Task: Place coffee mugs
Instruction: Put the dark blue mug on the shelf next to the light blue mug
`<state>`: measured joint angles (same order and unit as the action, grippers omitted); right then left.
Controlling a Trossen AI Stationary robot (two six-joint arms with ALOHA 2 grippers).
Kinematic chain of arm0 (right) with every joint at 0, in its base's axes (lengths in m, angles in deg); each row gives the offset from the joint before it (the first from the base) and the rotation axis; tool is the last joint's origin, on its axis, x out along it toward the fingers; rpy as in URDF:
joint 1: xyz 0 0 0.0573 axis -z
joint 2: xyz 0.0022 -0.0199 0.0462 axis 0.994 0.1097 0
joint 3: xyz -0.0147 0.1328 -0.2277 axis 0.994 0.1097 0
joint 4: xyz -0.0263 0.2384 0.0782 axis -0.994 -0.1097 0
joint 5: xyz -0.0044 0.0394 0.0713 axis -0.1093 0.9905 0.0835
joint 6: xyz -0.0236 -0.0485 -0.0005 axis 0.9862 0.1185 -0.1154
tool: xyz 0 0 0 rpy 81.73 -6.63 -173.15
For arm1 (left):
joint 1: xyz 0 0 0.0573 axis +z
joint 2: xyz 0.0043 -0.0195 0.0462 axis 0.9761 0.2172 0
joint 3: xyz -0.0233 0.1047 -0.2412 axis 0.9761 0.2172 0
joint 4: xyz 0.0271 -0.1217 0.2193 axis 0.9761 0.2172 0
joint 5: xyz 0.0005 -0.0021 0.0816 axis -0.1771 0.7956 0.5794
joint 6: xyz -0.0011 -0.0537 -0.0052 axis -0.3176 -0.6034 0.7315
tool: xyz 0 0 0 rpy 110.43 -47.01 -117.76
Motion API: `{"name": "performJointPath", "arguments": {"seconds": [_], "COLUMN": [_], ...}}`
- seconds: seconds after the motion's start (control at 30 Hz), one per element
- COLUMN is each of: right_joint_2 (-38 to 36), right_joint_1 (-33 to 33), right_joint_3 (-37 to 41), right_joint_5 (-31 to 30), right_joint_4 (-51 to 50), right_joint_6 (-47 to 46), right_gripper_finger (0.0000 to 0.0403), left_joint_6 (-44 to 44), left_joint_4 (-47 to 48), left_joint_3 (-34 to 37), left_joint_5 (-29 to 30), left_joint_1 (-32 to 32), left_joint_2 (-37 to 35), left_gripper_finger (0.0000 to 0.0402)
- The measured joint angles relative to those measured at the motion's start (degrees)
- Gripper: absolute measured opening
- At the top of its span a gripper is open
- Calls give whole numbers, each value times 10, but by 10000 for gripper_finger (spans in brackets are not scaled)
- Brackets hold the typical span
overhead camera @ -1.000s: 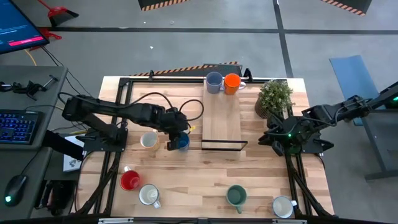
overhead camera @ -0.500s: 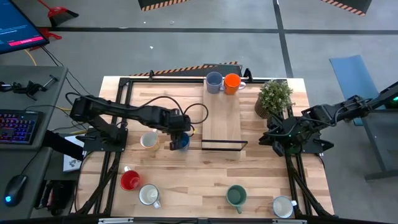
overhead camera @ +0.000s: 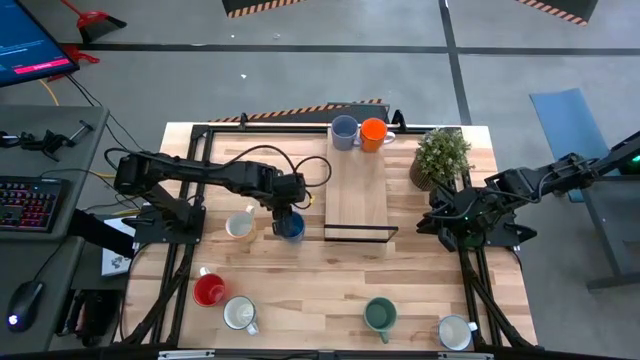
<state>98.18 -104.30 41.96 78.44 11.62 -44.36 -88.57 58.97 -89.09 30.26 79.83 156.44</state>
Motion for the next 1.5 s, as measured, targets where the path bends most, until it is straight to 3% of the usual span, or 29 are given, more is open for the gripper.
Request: {"name": "performJointPath", "arguments": {"seconds": [0.3,0.5,0.93,1.5], "right_joint_2": [0,0,0,0], "right_joint_1": [0,0,0,0], "right_joint_3": [0,0,0,0], "right_joint_5": [0,0,0,-1], "right_joint_4": [-1,-1,-1,-1], "right_joint_6": [0,-2,-2,-2], "right_gripper_finger": [65,65,65,65], "left_joint_6": [31,-5,-19,-10], "left_joint_4": [-16,-13,-13,-16], "left_joint_3": [0,0,0,-1], "left_joint_5": [11,6,7,10], "left_joint_1": [-1,0,-2,-6], "left_joint_2": [0,0,0,18], "left_gripper_finger": [81,85,174,170]}}
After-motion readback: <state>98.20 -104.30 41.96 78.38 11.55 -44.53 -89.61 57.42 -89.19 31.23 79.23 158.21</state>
